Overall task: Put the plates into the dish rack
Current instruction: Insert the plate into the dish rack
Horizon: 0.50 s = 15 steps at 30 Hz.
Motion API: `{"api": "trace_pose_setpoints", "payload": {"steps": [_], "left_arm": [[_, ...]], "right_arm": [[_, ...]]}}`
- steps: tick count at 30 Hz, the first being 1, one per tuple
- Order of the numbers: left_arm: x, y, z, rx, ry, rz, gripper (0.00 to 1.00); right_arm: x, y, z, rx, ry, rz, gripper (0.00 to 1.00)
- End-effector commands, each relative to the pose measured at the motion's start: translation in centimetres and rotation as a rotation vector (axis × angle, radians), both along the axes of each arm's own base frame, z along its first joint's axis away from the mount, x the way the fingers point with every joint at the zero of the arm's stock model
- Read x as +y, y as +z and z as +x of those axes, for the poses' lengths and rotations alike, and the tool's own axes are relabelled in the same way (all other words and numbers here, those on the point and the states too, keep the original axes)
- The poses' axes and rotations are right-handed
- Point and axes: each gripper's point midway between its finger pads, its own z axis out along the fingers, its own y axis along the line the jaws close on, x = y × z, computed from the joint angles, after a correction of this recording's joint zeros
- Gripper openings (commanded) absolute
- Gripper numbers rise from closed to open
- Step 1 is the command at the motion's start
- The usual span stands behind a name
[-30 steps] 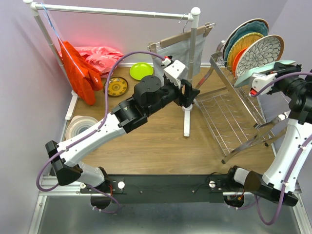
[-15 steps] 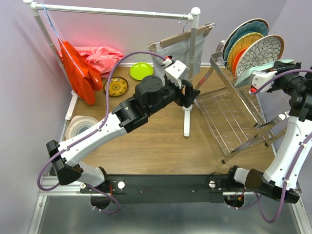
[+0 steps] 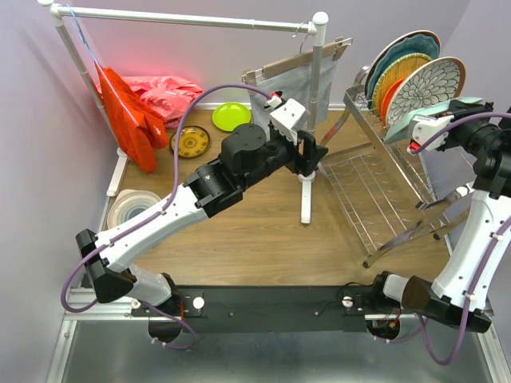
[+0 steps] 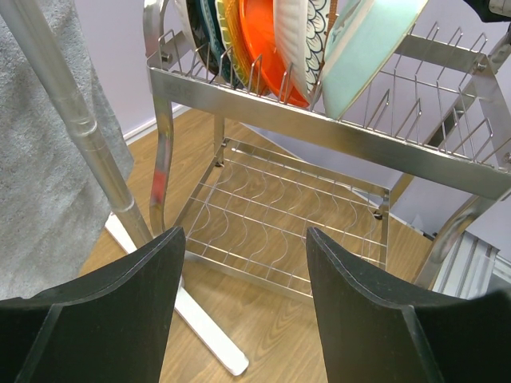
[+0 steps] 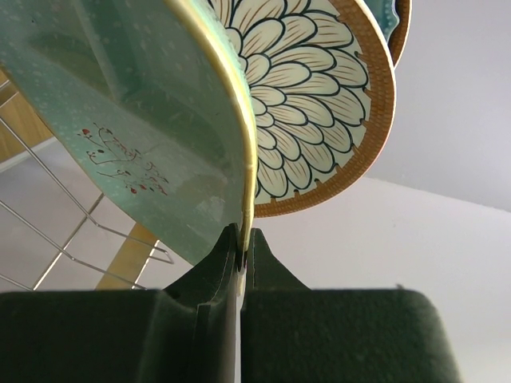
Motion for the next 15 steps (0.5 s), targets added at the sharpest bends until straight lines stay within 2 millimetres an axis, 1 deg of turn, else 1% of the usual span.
{"api": "trace_pose_setpoints", "payload": {"steps": [1, 4, 6, 11, 15], "left_arm": [[0.19, 1.29, -0.53, -0.017, -0.021, -0.016, 0.71], [0.22, 1.25, -0.54, -0.014, -0.02, -0.017, 0.71], [0.22, 1.25, -0.55, -0.012, -0.02, -0.019, 0.71], [0.3, 1.23, -0.56, -0.013, -0.018, -0.018, 0.71], [0.34, 1.18, -0.62, -0.012, -0.02, -0.019, 0.71]], "right_arm": [[-3.57, 2.51, 0.73, -0.096, -0.144, -0.121, 0.08], [-3.46, 2.86, 0.55, -0.109, -0.145, -0.12, 0.11], [-3.45, 2.96, 0.5, -0.113, -0.147, -0.116, 0.21], [-3.37, 3.17, 0.46, -0.12, -0.145, -0.113, 0.25], [-3.53, 3.18, 0.49, -0.12, -0.152, -0.112, 0.31]]}}
